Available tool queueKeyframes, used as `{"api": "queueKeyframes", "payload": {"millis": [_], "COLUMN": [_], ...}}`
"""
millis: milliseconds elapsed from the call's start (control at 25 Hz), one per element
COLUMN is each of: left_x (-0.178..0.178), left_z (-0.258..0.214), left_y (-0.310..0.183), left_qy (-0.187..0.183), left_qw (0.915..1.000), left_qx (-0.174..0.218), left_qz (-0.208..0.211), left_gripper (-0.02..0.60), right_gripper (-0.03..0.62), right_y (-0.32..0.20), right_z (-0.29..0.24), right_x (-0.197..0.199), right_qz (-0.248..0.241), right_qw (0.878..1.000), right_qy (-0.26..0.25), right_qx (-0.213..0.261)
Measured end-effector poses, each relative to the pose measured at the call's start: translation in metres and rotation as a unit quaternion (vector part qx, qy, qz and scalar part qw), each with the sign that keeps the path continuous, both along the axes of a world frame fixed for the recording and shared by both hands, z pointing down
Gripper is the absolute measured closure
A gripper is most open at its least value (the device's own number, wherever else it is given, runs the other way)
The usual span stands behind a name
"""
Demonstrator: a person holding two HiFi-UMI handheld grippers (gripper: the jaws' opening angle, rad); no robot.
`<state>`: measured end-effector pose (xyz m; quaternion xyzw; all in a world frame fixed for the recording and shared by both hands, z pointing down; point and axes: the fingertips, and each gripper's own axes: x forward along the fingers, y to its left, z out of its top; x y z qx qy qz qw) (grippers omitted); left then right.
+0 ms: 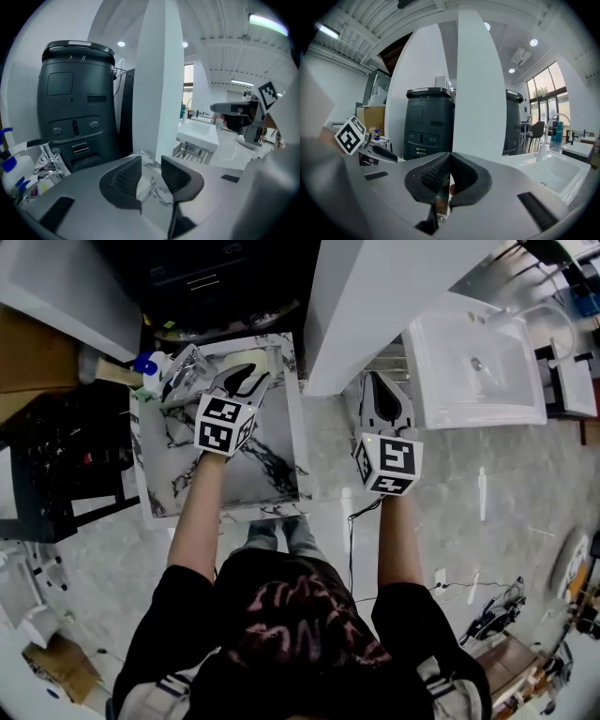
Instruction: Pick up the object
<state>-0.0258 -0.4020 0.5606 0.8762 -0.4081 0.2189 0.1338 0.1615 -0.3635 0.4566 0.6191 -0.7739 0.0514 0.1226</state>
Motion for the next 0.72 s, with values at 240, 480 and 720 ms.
{"api": "queueKeyframes", "payload": {"millis": [240, 480, 720], "left_x": [0.003, 0.007, 0.004], "left_z": [0.058, 0.095, 0.119], "left_y": [-0.016, -0.027, -0.03], "left_qy": [-0.09, -0.155, -0.17], "left_qw": [0.9948, 0.9822, 0.9766], "left_qx": [-0.035, -0.067, -0.096], "left_qz": [0.033, 0.082, 0.09], "left_gripper": [0.439, 0.434, 0.434], "right_gripper": [0.579, 0.579, 0.579], "right_y": [-0.006, -0.007, -0.009], "right_z": [0.021, 0.038, 0.046], "right_x": [0.014, 0.021, 0.032], "right_qz": [0.01, 0.017, 0.027], "right_qw": [1.0, 0.999, 0.999], "right_qy": [0.002, 0.004, 0.007], "right_qx": [-0.021, -0.038, -0.045]}}
